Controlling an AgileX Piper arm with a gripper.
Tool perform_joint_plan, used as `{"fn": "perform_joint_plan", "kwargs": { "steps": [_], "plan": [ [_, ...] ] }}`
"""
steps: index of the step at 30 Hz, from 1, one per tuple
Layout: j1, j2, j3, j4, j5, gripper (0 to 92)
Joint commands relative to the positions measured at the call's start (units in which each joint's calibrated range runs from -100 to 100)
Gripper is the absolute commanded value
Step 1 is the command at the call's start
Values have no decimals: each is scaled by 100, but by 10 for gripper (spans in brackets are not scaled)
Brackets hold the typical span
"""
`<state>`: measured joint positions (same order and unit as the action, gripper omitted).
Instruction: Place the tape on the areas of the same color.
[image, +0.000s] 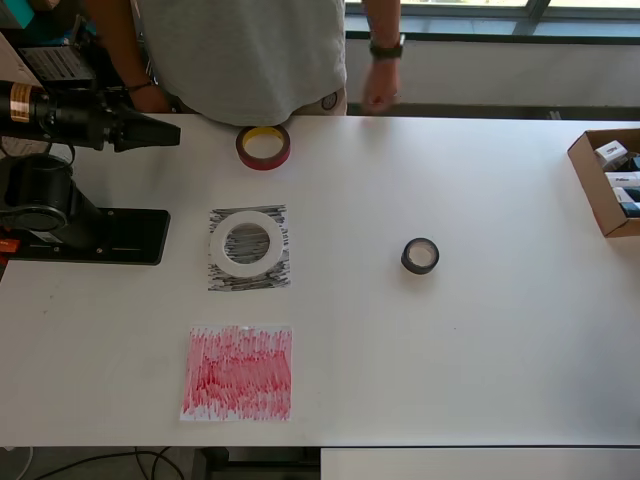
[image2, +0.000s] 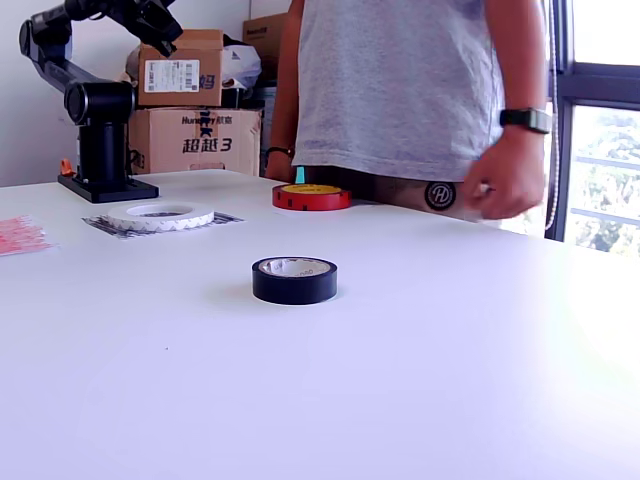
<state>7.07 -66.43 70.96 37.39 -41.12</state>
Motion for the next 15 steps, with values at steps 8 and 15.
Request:
{"fn": "perform_joint_plan", "kwargs": {
  "steps": [8,15],
  "plan": [
    [-35,4678,-6319,5675,2050,1],
    [-74,4790,-6338,5675,2255,1]
  ]
}}
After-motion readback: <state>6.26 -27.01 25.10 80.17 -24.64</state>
